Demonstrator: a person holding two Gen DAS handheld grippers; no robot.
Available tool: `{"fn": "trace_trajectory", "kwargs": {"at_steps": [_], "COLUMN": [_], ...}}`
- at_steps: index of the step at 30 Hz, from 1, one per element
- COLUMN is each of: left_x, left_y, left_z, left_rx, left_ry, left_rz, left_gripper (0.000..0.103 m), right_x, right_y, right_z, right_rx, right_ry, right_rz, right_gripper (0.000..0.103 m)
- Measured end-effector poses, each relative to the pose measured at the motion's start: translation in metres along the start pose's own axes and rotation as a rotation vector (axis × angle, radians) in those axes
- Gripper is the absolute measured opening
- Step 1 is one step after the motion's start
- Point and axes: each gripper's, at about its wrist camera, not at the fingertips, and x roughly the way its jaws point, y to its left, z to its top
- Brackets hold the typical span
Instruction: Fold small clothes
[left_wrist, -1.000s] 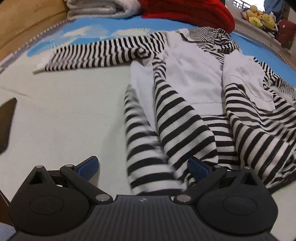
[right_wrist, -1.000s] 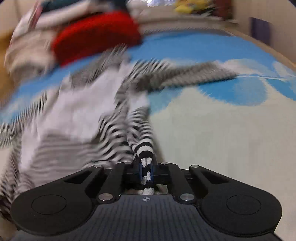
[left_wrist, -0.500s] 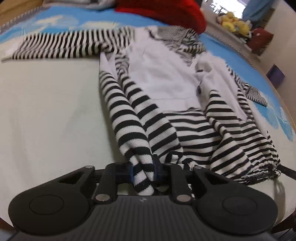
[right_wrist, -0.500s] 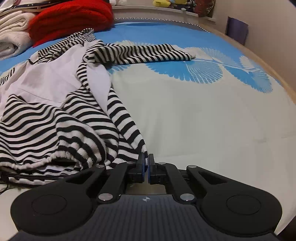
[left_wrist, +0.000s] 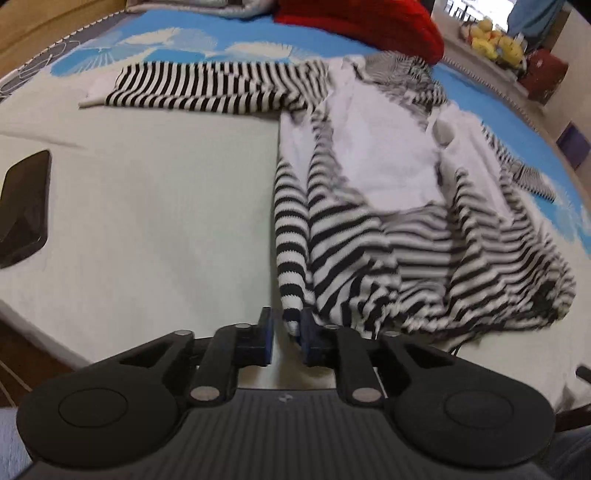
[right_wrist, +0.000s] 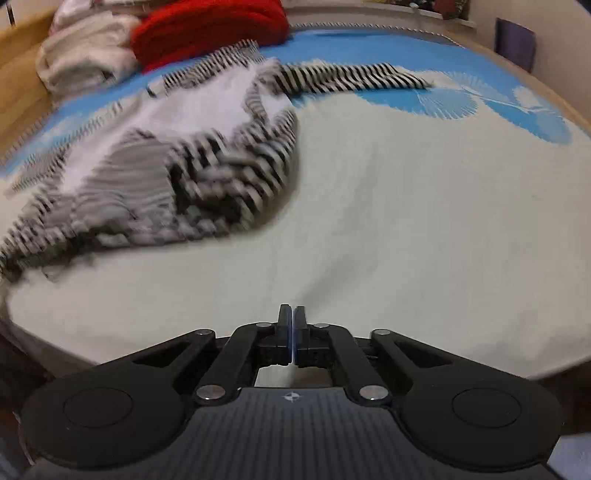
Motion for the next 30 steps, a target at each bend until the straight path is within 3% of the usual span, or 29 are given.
{"fn": "trace_trajectory", "kwargs": {"at_steps": [1,2,3,4,5,10,11,15,18,20,24,25,26,27,28,29,30], "left_x": [-0.001,-0.004,-0.005,-0.004,-0.001,0.029,0.039,0.086,0.125,0.147,0.188,0.193,0.194,0.195,0.196,0.196,0.194], "left_y": [-0.001,-0.002,-0.004,-0.006,-0.009,-0.007,-0.005,0.011,0.024,0.029,0.043,0.044,0.042,0.04,0.039,0.038,0.039], "left_z": [0.004,0.01,0.014,0.022,0.03,0.086,0.102,0.162,0.201,0.223,0.254,0.258,0.261,0.265,0.27,0.274,0.277], "left_rx": [-0.013,-0.021,-0.023,-0.031,-0.038,-0.108,-0.129,-0.253,-0.338,-0.366,-0.446,-0.457,-0.45,-0.438,-0.419,-0.393,-0.376], "left_ry": [-0.013,-0.036,-0.055,-0.075,-0.089,-0.102,-0.107,-0.121,-0.1,-0.097,-0.117,-0.151,-0.18,-0.195,-0.197,-0.195,-0.218], "left_rz": [-0.014,-0.028,-0.032,-0.029,-0.027,-0.026,-0.015,0.043,0.009,0.016,0.02,0.033,0.053,0.06,0.06,0.07,0.094], "left_gripper": [0.044,0.059,0.067,0.081,0.085,0.092,0.097,0.099,0.1,0.099,0.1,0.098,0.083,0.063,0.012,0.001,0.001], "right_x": [0.002,0.004,0.007,0.011,0.016,0.068,0.083,0.149,0.196,0.227,0.266,0.273,0.278,0.282,0.282,0.278,0.274], "right_y": [-0.001,0.001,0.003,0.005,0.006,-0.012,-0.019,-0.051,-0.073,-0.08,-0.079,-0.079,-0.077,-0.075,-0.074,-0.072,-0.07], "right_z": [0.011,0.024,0.04,0.056,0.069,0.155,0.172,0.23,0.25,0.262,0.289,0.294,0.299,0.305,0.311,0.317,0.324], "right_rx": [0.021,0.041,0.055,0.072,0.088,0.263,0.321,0.571,0.751,0.824,0.817,0.809,0.789,0.743,0.69,0.589,0.479], "right_ry": [-0.023,-0.045,-0.063,-0.087,-0.108,-0.194,-0.195,-0.162,-0.154,-0.138,-0.118,-0.126,-0.133,-0.154,-0.19,-0.229,-0.269], "right_rz": [0.008,0.019,0.042,0.073,0.097,0.157,0.173,0.266,0.312,0.283,0.176,0.152,0.126,0.084,0.047,-0.016,-0.112], "right_gripper": [0.007,0.018,0.026,0.042,0.053,0.065,0.067,0.077,0.08,0.082,0.082,0.082,0.08,0.07,0.019,0.003,0.0]}}
